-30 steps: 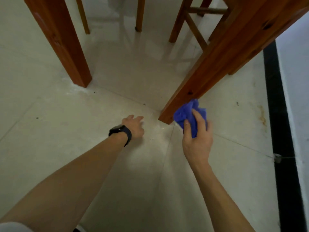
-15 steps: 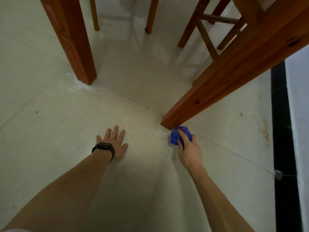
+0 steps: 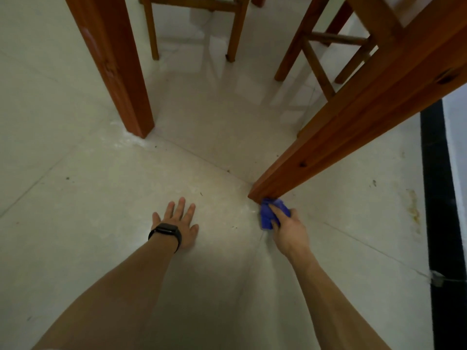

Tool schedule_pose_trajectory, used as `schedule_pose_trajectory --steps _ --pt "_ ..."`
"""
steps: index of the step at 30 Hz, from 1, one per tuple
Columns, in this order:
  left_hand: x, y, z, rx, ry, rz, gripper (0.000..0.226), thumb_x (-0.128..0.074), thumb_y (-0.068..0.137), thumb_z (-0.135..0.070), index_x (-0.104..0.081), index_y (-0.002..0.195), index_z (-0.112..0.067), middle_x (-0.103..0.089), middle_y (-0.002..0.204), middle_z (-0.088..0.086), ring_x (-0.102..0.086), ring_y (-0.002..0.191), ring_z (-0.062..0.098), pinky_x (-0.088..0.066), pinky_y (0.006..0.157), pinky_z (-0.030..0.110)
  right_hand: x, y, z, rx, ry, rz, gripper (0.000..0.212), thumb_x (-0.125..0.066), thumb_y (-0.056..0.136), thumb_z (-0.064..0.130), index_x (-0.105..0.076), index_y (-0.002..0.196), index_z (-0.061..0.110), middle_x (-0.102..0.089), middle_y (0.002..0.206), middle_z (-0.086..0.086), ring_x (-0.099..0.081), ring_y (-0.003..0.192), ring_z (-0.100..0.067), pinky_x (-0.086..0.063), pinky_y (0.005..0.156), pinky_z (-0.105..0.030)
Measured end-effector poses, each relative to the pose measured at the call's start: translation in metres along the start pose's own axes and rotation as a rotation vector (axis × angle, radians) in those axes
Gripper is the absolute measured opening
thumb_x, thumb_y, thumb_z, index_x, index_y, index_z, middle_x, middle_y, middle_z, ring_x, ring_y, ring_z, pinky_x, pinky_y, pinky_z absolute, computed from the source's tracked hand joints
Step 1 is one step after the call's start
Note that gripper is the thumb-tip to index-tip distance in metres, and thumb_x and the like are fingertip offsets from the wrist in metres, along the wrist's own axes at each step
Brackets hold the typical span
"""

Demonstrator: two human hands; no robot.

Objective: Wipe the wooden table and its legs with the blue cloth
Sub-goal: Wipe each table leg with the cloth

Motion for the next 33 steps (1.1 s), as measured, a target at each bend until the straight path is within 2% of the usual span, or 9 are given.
schedule_pose_trajectory --steps 2,7,9,14,19,22,26,29,33 --pt "0.004 0.0 0.0 -0.004 -0.003 -0.001 0.065 -0.015 0.102 -0.055 0.016 0.155 -0.035 0.028 0.161 -0.003 0.015 0.152 0.025 -0.003 0.12 0.059 0.001 -0.012 -0.006 -0.086 0.214 -0.064 0.047 -0.048 0.1 0.036 -0.038 0.146 0.034 -0.048 0.124 -0.005 -0.054 0.088 -0.018 -0.048 0.082 -0.028" --pt "0.003 0.0 0.0 -0.005 0.0 -0.01 0.062 -0.013 0.103 -0.053 0.017 0.155 -0.035 0.029 0.161 -0.003 0.015 0.152 0.024 -0.002 0.12 0.06 0.056 -0.045 -0.002 -0.191 0.698 -0.698 0.047 -0.058 0.097 0.028 -0.045 0.141 0.02 -0.05 0.129 -0.009 -0.049 0.106 -0.012 -0.04 0.09 -0.029" --pt "0.002 0.001 -0.003 -0.007 0.002 -0.013 0.064 -0.014 0.102 -0.053 0.017 0.155 -0.035 0.029 0.161 -0.002 0.016 0.152 0.025 -0.001 0.12 0.06 0.045 -0.026 0.003 -0.258 0.789 -0.658 0.049 -0.053 0.098 0.034 -0.041 0.144 0.017 -0.052 0.132 -0.009 -0.05 0.111 -0.013 -0.041 0.094 -0.029" --pt "0.008 -0.002 -0.005 -0.012 0.068 0.03 0.064 -0.014 0.103 -0.055 0.013 0.156 -0.033 0.025 0.162 0.0 0.011 0.153 0.026 -0.002 0.12 0.059 -0.04 -0.004 -0.009 -0.458 0.747 -0.085 0.055 -0.044 0.099 0.044 -0.037 0.149 0.022 -0.057 0.133 -0.016 -0.057 0.117 -0.034 -0.044 0.103 -0.042" --pt "0.058 -0.008 -0.039 -0.103 -0.075 -0.126 0.065 -0.023 0.104 -0.052 0.003 0.159 -0.028 0.01 0.166 0.0 -0.003 0.153 0.024 -0.007 0.121 0.055 0.006 -0.039 -0.047 -0.701 1.239 -0.532 0.044 -0.048 0.102 0.033 -0.042 0.145 0.025 -0.06 0.121 0.003 -0.057 0.102 -0.014 -0.039 0.087 -0.022" --pt "0.117 -0.026 -0.088 -0.285 -0.309 -0.411 0.07 -0.041 0.101 -0.048 -0.007 0.159 -0.026 -0.006 0.166 0.002 -0.015 0.151 0.021 -0.017 0.122 0.04 0.041 -0.031 -0.041 -0.582 1.415 -0.687 0.043 -0.049 0.102 0.033 -0.044 0.145 0.026 -0.059 0.122 0.012 -0.059 0.106 -0.006 -0.044 0.086 -0.017" --pt "0.163 -0.064 -0.15 -0.46 -0.576 -0.543 0.082 -0.065 0.093 -0.032 -0.015 0.158 -0.028 -0.024 0.161 -0.005 -0.029 0.144 0.013 -0.026 0.111 0.024 0.028 -0.009 -0.009 -0.392 1.253 -0.495 0.035 -0.047 0.103 0.025 -0.051 0.137 0.028 -0.059 0.128 0.005 -0.059 0.097 -0.003 -0.042 0.079 -0.011" --pt "0.171 -0.084 -0.183 -0.537 -0.637 -0.545 0.084 -0.069 0.089 -0.021 -0.02 0.157 -0.029 -0.03 0.155 -0.017 -0.032 0.14 0.003 -0.028 0.111 0.023 -0.014 -0.011 -0.029 -0.484 0.945 -0.148 0.038 -0.046 0.1 0.023 -0.053 0.138 0.023 -0.062 0.126 -0.014 -0.061 0.106 -0.03 -0.042 0.081 -0.027" --pt "0.162 -0.094 -0.201 -0.54 -0.682 -0.484 0.085 -0.066 0.089 -0.008 -0.019 0.154 -0.035 -0.033 0.142 -0.03 -0.035 0.117 -0.022 -0.027 0.094 -0.002 -0.013 -0.02 -0.077 -0.745 1.239 -0.42 0.042 -0.049 0.101 0.023 -0.05 0.142 0.023 -0.06 0.126 -0.019 -0.06 0.109 -0.036 -0.04 0.079 -0.026"
Point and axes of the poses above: each hand's wrist, its own y-axis towards the middle knuckle, its own x-axis out of the back of the hand, z = x × y, the point moved 9 cm from there along y, towards the middle knuckle
